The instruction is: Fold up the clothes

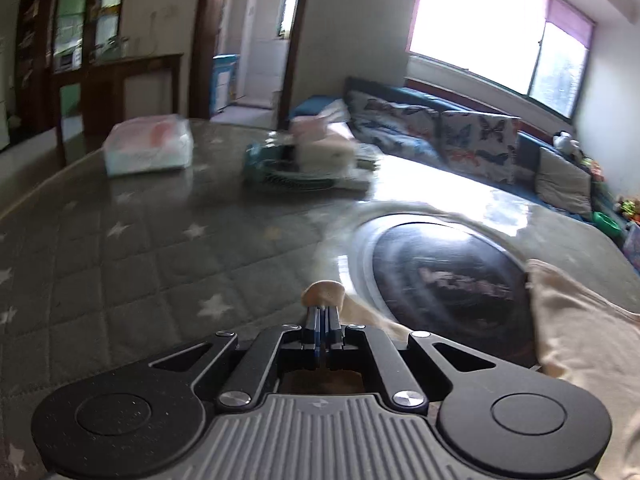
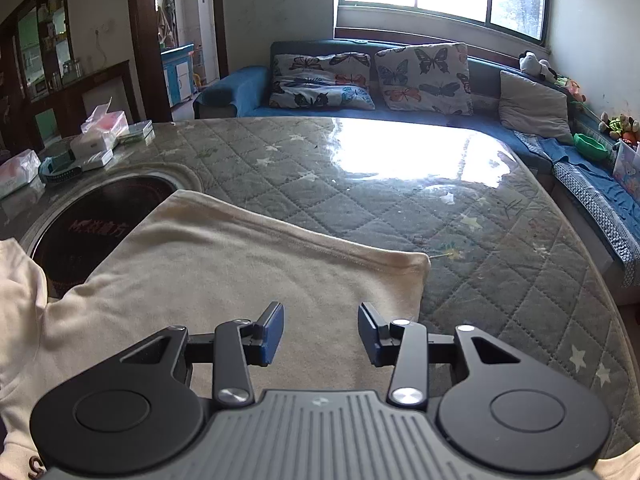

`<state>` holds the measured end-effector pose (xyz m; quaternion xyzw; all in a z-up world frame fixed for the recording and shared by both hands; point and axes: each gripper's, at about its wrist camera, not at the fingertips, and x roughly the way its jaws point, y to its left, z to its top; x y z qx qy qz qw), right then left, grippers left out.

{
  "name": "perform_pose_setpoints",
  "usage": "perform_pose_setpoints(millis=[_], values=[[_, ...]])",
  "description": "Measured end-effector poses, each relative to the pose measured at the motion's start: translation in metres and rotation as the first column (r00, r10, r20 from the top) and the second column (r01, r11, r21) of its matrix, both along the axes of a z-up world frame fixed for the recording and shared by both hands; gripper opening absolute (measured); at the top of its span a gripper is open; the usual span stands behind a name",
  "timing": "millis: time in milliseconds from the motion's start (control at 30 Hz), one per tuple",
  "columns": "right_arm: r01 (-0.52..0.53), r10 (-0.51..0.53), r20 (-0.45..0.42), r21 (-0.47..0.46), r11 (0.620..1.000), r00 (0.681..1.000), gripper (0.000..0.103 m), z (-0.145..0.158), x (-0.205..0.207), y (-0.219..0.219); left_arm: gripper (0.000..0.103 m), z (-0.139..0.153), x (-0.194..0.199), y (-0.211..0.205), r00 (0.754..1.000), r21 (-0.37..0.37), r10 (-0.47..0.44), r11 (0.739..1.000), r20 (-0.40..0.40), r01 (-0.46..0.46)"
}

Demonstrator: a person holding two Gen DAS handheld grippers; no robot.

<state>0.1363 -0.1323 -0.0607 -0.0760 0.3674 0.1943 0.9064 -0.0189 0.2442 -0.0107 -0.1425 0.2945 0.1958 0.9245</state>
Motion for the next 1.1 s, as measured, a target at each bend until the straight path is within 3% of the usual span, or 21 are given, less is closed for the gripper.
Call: perform_pose_setpoints(millis=[267, 367, 467, 600, 767, 967, 1100], values=[[-0.132, 0.133, -0.032, 0.020, 0.991, 0.991, 0.041, 0.005, -0.027, 0.021, 0.002, -0.003, 0.007, -0.001, 1.000, 0.081, -0.009, 0.997, -0.023, 0.010], [-0.233, 0.235, -0.055, 0.041, 0.972, 0.971, 0.041, 0.006, -0.043, 0.037, 0.002, -0.002, 0.009, -0.001, 1.000, 0.081, -0.019, 0.996, -0.020, 0.020], [-0.359, 0.362, -0.068, 0.058, 0.932, 0.930, 0.041, 0.005, -0.064, 0.058, 0.003, -0.001, 0.010, -0.001, 1.000, 0.084, -0.019, 0.996, -0.018, 0.020], [-0.534, 0.537, -0.074, 0.059, 0.844, 0.840, 0.041, 0.001, -0.098, 0.103, 0.002, 0.000, 0.010, -0.002, 1.000, 0.085, -0.021, 0.996, -0.015, 0.022], [-0.624, 0.624, -0.096, 0.036, 0.781, 0.776, 0.041, -0.012, -0.116, 0.135, 0.003, 0.007, 0.007, -0.001, 1.000, 0.103, -0.027, 0.994, 0.013, 0.025], [-0.695, 0.692, -0.114, 0.019, 0.719, 0.713, 0.040, -0.015, -0.137, 0.136, 0.006, 0.005, 0.010, 0.007, 0.997, 0.121, 0.052, 0.992, -0.053, -0.045], [-0.699, 0.697, -0.105, 0.023, 0.715, 0.709, 0.040, -0.010, -0.139, 0.133, 0.006, 0.012, 0.010, -0.015, 0.998, 0.117, -0.055, 0.991, -0.031, 0.058]])
